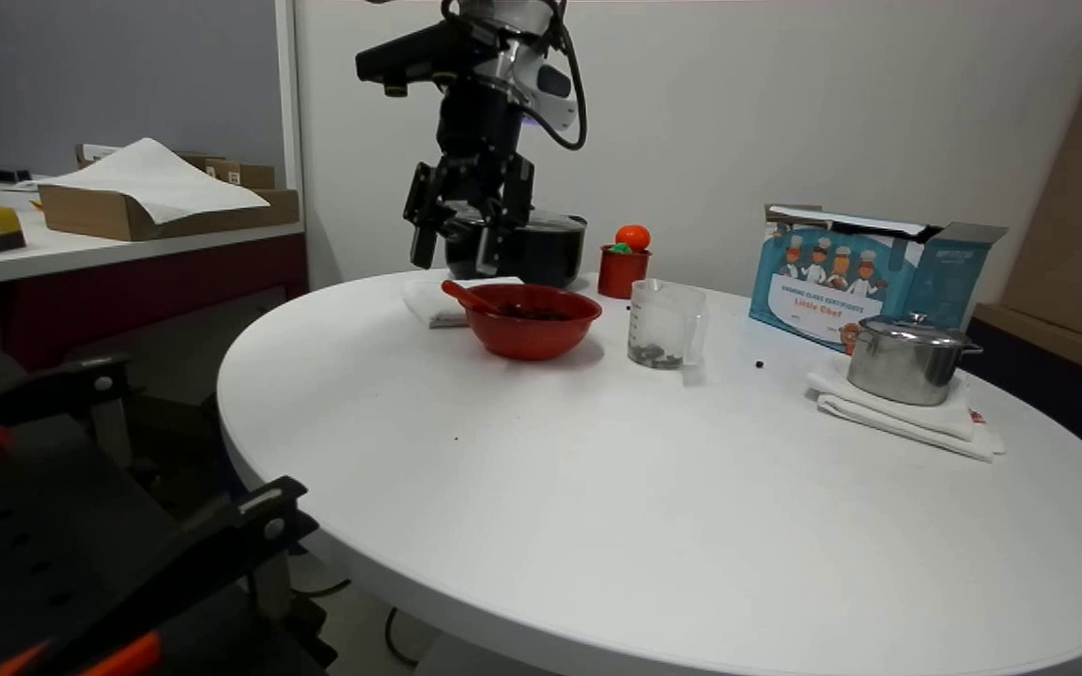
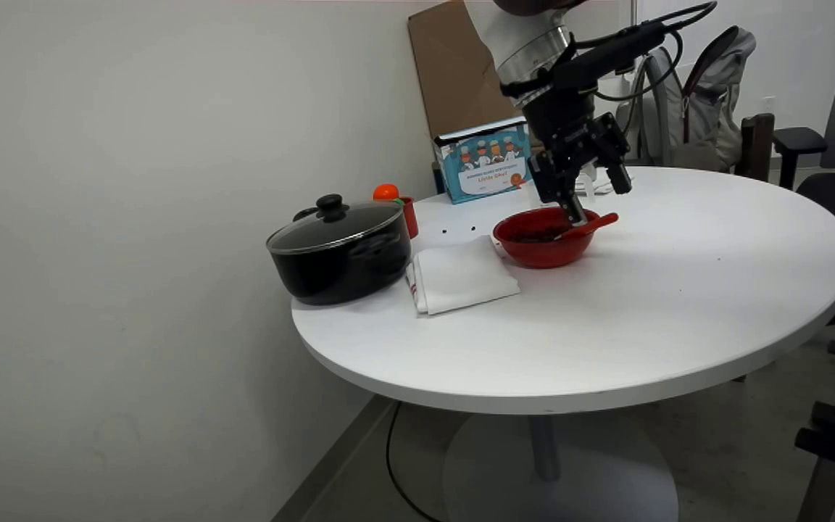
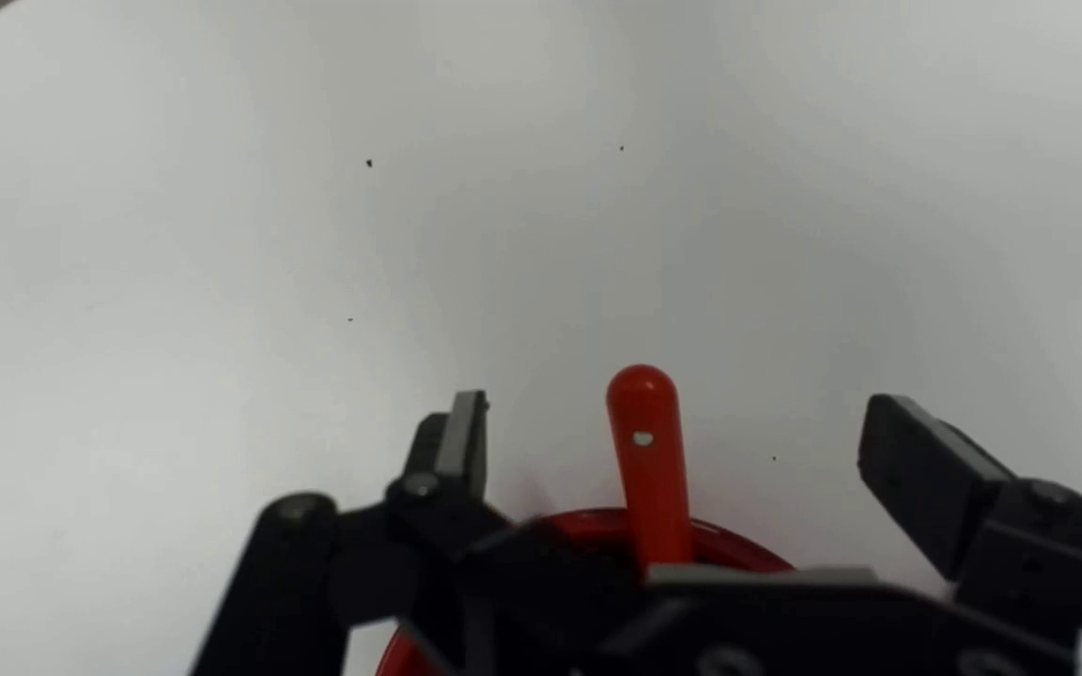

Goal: Use the spoon to place some of the contents in the red bowl into the clear jug

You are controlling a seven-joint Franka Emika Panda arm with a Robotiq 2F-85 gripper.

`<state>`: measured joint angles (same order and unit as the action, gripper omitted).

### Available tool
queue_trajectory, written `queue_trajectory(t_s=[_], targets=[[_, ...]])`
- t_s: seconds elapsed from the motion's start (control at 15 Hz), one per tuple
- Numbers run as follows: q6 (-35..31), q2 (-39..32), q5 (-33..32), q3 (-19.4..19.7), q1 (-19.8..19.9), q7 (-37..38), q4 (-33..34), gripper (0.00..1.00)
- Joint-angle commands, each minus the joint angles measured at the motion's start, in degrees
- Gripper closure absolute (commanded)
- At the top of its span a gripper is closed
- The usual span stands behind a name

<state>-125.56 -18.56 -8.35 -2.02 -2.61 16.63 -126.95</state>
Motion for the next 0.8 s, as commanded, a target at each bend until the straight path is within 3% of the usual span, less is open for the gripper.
queue_trajectory(t_s=[0.0, 0.2, 0.27, 0.33, 0.73], targets=[[-0.9, -1.85, -0.61, 1.0, -1.46, -0.59, 1.22, 0.0], [-1.06, -2.94, -0.89, 1.2, -1.89, -0.34, 1.61, 0.0], [-1.05, -3.29, -1.01, 1.29, -1.99, -0.28, 1.74, 0.08], [-1.05, -3.52, -1.05, 1.34, -2.04, -0.4, 1.83, 0.28], [-1.17, -4.38, -0.79, 1.28, -2.22, -1.04, 2.41, 0.72]])
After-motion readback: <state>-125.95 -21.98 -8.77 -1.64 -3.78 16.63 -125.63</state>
